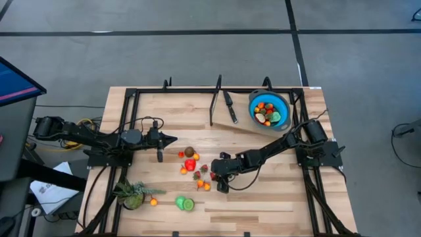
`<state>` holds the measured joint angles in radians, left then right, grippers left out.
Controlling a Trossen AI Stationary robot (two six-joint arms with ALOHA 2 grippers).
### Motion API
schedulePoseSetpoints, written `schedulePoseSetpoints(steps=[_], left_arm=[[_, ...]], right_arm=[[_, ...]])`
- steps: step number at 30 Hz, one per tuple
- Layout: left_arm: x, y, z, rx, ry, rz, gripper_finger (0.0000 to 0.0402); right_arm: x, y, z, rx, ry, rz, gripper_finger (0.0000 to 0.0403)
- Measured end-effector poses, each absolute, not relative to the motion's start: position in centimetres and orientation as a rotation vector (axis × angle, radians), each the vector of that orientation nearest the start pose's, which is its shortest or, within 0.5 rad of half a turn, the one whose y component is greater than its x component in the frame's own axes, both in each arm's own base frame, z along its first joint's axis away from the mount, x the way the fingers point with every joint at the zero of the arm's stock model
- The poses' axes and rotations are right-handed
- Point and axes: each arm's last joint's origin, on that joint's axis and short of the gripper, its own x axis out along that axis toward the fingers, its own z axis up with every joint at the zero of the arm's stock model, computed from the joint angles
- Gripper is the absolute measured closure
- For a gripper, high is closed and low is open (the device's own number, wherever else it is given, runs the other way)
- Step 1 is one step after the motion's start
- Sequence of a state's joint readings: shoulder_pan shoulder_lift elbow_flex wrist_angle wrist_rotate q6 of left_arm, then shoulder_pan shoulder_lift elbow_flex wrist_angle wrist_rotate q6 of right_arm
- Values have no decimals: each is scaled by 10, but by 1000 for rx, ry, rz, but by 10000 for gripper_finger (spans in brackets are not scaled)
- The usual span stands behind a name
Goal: Pick & Place Fruit
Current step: Put the red strawberry into the blue colander
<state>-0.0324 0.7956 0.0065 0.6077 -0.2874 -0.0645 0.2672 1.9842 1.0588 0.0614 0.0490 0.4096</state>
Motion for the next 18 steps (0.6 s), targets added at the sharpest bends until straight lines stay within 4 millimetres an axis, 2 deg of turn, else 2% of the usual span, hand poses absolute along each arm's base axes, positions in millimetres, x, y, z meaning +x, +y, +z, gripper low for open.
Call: schedulePoseSetpoints(steps=[8, 13, 18], left_arm=[[145, 3, 143, -35, 172, 260, 401], [145, 4, 143, -35, 171, 260, 401], [145, 3, 143, -35, 172, 260, 401]], right_arm=[[371, 100, 112, 232, 879, 34, 282], [371, 100, 112, 232, 880, 33, 269], [371, 100, 112, 232, 880, 34, 281]])
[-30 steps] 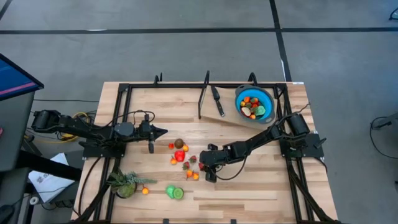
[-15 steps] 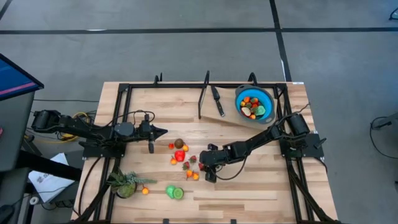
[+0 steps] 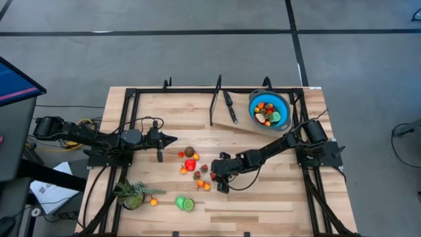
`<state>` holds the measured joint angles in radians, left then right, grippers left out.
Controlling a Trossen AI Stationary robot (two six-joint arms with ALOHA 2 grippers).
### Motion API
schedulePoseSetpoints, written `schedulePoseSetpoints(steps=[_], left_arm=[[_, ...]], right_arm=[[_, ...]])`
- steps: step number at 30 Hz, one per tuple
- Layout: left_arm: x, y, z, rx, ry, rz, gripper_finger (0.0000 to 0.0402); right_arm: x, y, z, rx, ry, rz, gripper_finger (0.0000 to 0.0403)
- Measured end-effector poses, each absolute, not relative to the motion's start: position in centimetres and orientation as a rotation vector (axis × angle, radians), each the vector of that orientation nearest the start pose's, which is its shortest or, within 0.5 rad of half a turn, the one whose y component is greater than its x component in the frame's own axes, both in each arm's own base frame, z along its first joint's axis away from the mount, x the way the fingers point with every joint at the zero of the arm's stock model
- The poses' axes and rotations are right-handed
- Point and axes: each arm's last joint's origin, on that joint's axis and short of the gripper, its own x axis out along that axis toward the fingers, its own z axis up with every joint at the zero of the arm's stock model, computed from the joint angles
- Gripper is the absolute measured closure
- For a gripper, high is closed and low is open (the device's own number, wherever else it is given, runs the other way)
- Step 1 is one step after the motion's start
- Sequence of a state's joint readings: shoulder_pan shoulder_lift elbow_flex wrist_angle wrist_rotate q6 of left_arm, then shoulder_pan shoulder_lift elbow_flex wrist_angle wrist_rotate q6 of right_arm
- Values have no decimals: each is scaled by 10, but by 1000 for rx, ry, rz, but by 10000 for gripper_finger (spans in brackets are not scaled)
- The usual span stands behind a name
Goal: Pick & Place Fruit
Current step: Put the red strawberry into the blue colander
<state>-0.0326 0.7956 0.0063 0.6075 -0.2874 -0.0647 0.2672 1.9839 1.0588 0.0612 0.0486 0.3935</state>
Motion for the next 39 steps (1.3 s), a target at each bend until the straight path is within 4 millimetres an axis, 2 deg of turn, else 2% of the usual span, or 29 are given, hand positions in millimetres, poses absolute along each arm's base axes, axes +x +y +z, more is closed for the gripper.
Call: schedulePoseSetpoints(steps=[8, 14, 20, 31, 39], left_arm=[[145, 4, 143, -35, 171, 260, 401], [145, 3, 143, -35, 171, 259, 401], [145, 4, 143, -35, 171, 260, 401], [145, 4, 143, -35, 172, 260, 401], [145, 4, 143, -35, 172, 260, 401]], right_arm=[[375, 100, 122, 238, 860, 35, 276], [375, 93, 150, 236, 916, 12, 280], [372, 81, 193, 246, 932, -18, 276], [329, 40, 270, 253, 1051, -154, 277], [291, -12, 293, 242, 1157, -409, 277]])
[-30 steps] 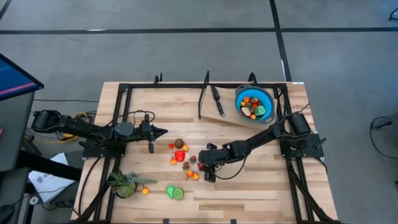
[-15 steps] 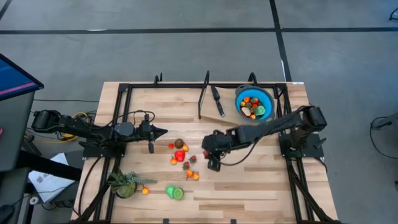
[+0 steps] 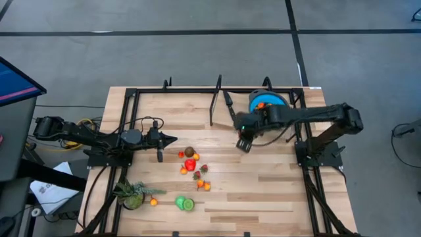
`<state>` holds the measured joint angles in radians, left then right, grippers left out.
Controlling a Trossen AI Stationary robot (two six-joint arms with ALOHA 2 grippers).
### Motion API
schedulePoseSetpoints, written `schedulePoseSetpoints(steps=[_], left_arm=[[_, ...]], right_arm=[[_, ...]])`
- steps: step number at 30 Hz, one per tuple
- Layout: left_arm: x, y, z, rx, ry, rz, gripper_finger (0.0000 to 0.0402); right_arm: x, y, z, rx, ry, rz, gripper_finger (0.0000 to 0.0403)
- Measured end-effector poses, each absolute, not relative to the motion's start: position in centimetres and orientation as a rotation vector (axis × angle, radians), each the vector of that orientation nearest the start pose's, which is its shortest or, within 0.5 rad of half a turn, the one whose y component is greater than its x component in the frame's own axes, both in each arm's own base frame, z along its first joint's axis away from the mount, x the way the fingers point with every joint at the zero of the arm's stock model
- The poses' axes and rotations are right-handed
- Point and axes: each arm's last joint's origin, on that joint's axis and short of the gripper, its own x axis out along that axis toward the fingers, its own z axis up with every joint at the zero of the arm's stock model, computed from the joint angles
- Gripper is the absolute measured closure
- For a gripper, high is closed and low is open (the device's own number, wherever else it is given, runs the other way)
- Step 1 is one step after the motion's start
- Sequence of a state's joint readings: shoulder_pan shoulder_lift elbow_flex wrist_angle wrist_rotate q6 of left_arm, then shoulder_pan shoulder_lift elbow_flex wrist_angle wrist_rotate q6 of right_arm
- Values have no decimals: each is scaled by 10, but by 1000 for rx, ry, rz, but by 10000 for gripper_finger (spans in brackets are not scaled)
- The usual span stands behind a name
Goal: Pick & Place Fruit
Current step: Put the red strawberry into the blue colander, then put the orange pear into the blue colander
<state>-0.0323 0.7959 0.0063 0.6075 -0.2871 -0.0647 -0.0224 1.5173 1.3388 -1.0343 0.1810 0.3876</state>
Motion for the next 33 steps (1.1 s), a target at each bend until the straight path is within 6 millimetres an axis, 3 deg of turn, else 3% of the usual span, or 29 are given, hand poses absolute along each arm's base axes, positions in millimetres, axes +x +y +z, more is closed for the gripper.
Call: schedulePoseSetpoints(steps=[7, 19, 29, 33], left_arm=[[145, 4, 143, -35, 172, 260, 401], [145, 4, 143, -35, 172, 260, 401], [145, 4, 143, -35, 172, 260, 401], [145, 4, 143, -35, 172, 260, 401]], right_arm=[[267, -61, 291, 206, 1313, -583, 278], [234, -146, 290, 200, 1372, -678, 274], [211, -181, 291, 181, 1400, -697, 170], [213, -181, 291, 150, 1390, -676, 161]])
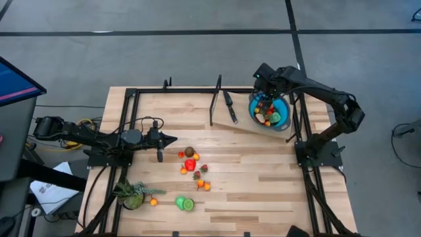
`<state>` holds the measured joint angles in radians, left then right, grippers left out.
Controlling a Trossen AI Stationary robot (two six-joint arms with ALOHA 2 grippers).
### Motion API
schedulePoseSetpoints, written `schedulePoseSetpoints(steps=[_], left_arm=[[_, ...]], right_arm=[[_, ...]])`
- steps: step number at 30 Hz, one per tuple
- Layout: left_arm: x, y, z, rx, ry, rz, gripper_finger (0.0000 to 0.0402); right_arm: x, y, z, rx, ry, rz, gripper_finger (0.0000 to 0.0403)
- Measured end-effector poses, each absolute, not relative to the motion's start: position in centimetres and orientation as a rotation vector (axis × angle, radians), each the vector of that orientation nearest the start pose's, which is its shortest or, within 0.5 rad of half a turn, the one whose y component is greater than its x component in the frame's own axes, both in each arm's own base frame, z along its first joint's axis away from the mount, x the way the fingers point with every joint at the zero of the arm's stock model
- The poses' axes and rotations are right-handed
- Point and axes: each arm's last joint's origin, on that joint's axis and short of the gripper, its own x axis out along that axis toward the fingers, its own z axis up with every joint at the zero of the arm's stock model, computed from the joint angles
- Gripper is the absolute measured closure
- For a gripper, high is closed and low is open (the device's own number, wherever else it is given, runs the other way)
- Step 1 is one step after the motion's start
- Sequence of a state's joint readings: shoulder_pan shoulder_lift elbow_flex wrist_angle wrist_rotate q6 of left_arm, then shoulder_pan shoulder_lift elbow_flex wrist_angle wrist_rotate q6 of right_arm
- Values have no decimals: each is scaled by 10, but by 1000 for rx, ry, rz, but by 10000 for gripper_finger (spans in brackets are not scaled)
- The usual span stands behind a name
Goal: Pick & Place Fruit
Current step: Put the orange pear into the blue colander
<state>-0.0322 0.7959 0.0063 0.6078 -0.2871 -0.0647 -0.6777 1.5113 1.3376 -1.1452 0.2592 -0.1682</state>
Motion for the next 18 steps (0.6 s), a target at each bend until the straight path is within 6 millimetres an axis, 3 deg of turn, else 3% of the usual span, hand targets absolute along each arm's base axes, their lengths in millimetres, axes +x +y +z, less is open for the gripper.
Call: schedulePoseSetpoints(steps=[4, 11, 18], left_arm=[[145, 4, 143, -35, 171, 260, 401], [145, 4, 143, -35, 171, 260, 401], [145, 3, 143, -54, 168, 261, 401]], right_arm=[[225, -168, 294, 129, 1326, -561, 205], [268, -137, 301, 97, 1019, -236, 330], [298, -97, 273, -3, 856, -78, 399]])
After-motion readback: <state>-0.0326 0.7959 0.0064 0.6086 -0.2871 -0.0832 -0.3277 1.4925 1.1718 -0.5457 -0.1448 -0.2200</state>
